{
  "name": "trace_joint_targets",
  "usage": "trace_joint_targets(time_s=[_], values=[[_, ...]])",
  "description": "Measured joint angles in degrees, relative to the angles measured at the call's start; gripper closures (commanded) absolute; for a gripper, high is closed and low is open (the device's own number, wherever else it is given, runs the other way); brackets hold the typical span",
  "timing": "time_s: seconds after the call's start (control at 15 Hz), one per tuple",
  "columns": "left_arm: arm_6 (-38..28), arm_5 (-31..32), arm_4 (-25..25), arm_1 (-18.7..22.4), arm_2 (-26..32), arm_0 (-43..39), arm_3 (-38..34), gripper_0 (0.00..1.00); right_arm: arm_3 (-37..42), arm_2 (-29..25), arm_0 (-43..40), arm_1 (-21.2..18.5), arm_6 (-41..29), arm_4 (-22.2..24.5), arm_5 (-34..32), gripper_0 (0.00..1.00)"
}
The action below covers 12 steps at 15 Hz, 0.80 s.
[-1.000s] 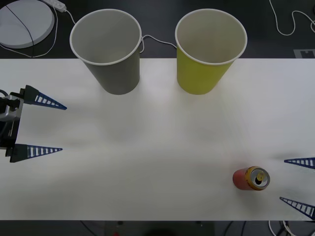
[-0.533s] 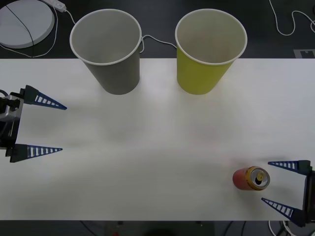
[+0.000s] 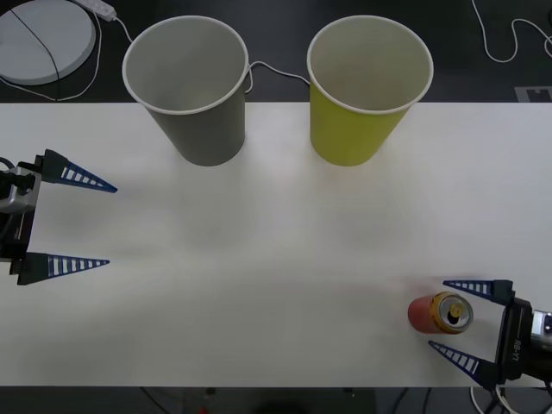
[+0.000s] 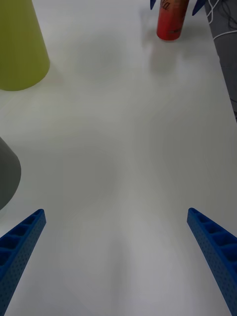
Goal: Put the can into the green bin and the plastic bottle into the gray bin
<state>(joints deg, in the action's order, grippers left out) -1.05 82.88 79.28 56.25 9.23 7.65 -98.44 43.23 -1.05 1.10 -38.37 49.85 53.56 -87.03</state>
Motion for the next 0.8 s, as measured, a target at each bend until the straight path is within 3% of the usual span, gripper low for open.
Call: trace_joint_targets(time_s=[0.53,0.6,0.67,0.73,0.8], values=[[0.0,0.0,0.0,0.0,0.0,0.0,0.0,0.0,0.0,0.0,0.5,2.4,0.6,0.9,0.2,0.0],[0.0,0.0,0.0,0.0,0.0,0.0,0.0,0.0,0.0,0.0,0.5,2.6,0.8,0.9,0.2,0.22],[0.0,0.0,0.0,0.0,0.0,0.0,0.0,0.0,0.0,0.0,0.6,2.8,1.0,0.9,0.2,0.82],[0.0,0.0,0.0,0.0,0.0,0.0,0.0,0.0,0.0,0.0,0.6,3.0,1.2,0.9,0.2,1.0],[0.0,0.0,0.0,0.0,0.0,0.0,0.0,0.0,0.0,0.0,0.7,3.1,1.3,0.9,0.2,1.0]])
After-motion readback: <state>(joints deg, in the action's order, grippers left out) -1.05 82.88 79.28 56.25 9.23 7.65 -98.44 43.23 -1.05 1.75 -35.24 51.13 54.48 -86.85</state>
